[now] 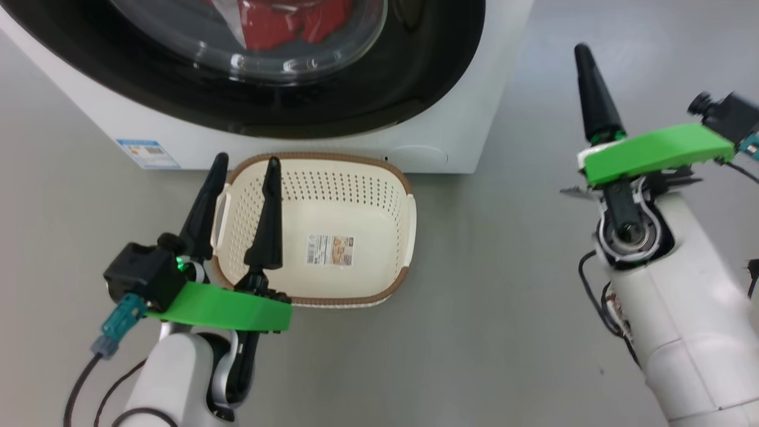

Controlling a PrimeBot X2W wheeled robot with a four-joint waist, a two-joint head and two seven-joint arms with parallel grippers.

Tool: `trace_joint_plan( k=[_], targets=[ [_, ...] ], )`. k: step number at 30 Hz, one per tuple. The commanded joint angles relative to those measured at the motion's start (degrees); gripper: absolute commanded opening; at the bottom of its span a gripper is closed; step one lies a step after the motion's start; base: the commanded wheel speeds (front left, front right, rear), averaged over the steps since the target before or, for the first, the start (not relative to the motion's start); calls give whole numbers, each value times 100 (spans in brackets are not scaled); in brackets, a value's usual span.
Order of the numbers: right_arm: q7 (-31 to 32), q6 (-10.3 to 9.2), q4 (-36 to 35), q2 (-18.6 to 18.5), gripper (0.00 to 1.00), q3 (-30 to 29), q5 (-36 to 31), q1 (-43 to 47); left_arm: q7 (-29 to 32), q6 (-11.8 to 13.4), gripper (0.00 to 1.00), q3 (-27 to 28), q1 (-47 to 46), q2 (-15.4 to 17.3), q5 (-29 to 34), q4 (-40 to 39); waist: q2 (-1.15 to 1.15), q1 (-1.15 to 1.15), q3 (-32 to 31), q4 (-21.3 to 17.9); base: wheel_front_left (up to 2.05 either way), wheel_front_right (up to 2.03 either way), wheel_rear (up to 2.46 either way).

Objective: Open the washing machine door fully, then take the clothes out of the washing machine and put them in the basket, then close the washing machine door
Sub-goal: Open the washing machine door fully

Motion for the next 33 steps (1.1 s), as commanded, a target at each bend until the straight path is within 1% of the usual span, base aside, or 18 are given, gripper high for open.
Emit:
trace_joint_plan(
  k=[1, 7, 10, 11, 16, 23, 29, 33],
  targets=[
    [92, -3, -196, 28, 0, 42, 181, -214, -51, -40, 100, 132, -151, 100, 68, -189, 0, 0, 258, 73, 0, 0, 0],
    [500, -3, -292, -114, 0, -129, 845, -578, -51, -77, 100, 101, -269, 100, 78, -354, 0, 0, 627, 160, 0, 0, 0],
    [742, -3, -328, -175, 0, -172, 1126, -783, -51, -89, 100, 91, -312, 100, 85, -439, 0, 0, 805, 198, 0, 0, 0],
    [742, -3, -328, -175, 0, -172, 1126, -783, -51, -89, 100, 91, -312, 100, 85, -439, 0, 0, 805, 198, 0, 0, 0],
    [1248, -3, -395, -214, 0, -243, 1645, -1223, -51, -123, 100, 84, -396, 100, 123, -552, 0, 0, 1165, 245, 0, 0, 0],
    [1789, -3, -437, -222, 0, -255, 2058, -1633, -51, -145, 100, 59, -466, 100, 42, -617, 0, 0, 1452, 305, 0, 0, 0],
    [2189, -3, -563, -254, 0, -262, 2295, -1925, -51, -136, 100, 49, -511, 100, 38, -634, 0, 0, 1635, 332, 0, 0, 0],
    [2444, -3, -515, -282, 0, -275, 2448, -2141, -51, -138, 100, 29, -553, 100, 41, -621, 0, 0, 1755, 341, 0, 0, 0]
  ],
)
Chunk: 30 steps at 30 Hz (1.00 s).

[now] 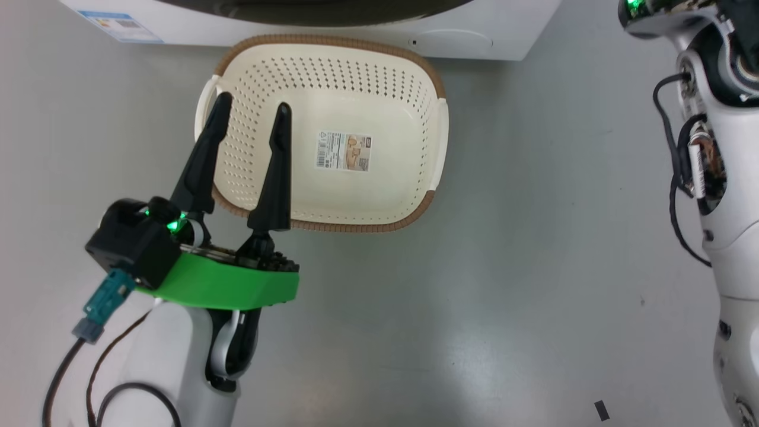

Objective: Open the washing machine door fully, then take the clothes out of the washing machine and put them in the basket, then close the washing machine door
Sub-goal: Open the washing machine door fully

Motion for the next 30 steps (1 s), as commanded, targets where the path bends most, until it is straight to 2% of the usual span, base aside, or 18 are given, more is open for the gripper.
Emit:
trace_joint_plan(
  k=[1, 18, 30],
  targets=[
    [90, 3, -106, 51, 0, 54, 45, -180, -45, -22, 100, 132, -42, 106, -34, -147, 0, 0, 103, 16, 0, 0, 0],
    [905, 3, 564, -13, 0, 252, 312, -1092, -45, -47, 100, 87, -204, 106, -158, -93, 0, 0, 493, 111, 0, 0, 0],
    [1350, 3, 746, -16, 0, 581, 287, -1236, -45, -71, 100, 151, -270, 106, -217, 46, 0, 0, 447, 2, 0, 0, 0]
  ],
)
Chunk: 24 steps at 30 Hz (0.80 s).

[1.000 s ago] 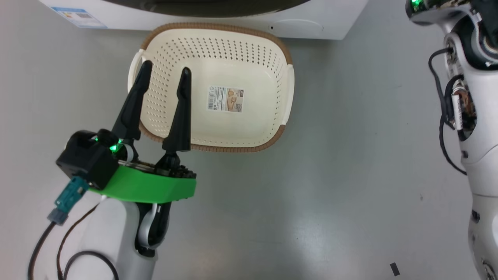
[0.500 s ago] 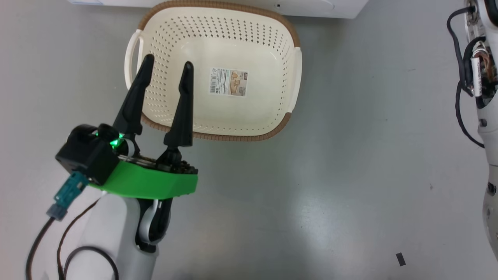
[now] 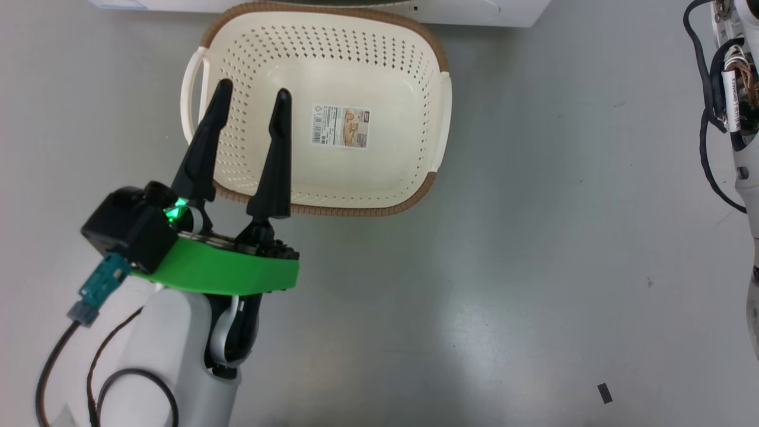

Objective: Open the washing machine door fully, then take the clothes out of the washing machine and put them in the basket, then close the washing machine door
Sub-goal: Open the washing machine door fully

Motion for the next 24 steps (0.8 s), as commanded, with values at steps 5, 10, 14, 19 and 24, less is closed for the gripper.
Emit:
trace_joint_plan(
  k=[5, 10, 14, 19, 24],
  targets=[
    [167, 7, -88, 236, 0, 233, -49, 28, -45, -35, 100, 206, -52, 131, -33, -70, 0, 0, -131, -62, 0, 0, 0],
    [221, 7, -23, 300, 0, 350, -53, 130, -45, -50, 100, 304, -6, 131, -2, -37, 0, 0, -240, -145, 0, 0, 0],
    [264, 7, -9, 366, 0, 452, -48, 237, -45, -75, 100, 386, 9, 131, 40, 4, 0, 0, -325, -211, 0, 0, 0],
    [316, 7, 30, 425, 0, 629, -106, 433, -45, -104, 100, 454, 32, 131, 121, 79, 0, 0, -528, -307, 0, 0, 0],
    [369, 7, 62, 470, 0, 756, -120, 635, -45, -118, 100, 488, 66, 131, 183, 154, 0, 0, -738, -389, 0, 0, 0]
  ],
)
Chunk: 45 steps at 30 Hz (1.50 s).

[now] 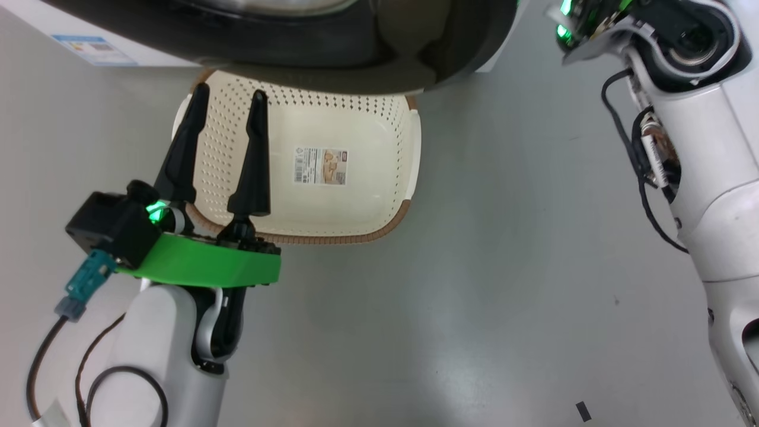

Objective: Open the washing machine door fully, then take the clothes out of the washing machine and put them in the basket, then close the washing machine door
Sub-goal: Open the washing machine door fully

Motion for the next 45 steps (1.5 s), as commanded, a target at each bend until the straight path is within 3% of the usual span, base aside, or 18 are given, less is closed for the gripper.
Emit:
trace_joint_plan(
  k=[1, 24, 28, 30, 36, 45],
  targets=[
    [55, 31, -136, 197, 0, 90, -61, 162, -45, -60, 100, 184, 73, 144, 94, -88, 0, 0, -139, -73, 0, 0, 0],
    [125, 31, -86, 272, 0, 346, -109, 619, -45, -63, 100, 311, 289, 144, 155, 93, 0, 0, -570, -209, 0, 0, 0],
    [-219, 31, -96, 269, 0, 271, -238, 624, -45, -74, 100, 320, 295, 144, 176, 94, 0, 0, -571, -217, 0, 0, 0],
    [-499, 31, -172, 230, 100, 245, -407, 622, -45, -77, 100, 339, 297, 144, 182, 81, 0, 0, -560, -228, 0, 0, 0],
    [-1142, 31, -488, 58, 100, 289, -893, 774, -45, -96, 100, 407, 298, 144, 169, 1, 0, 0, -523, -277, 0, 0, 0],
    [-2816, 31, -763, -537, 100, 942, -2535, 1115, -45, -71, 100, 565, 348, 144, 151, -228, 0, 0, -507, -364, 0, 0, 0]
  ],
)
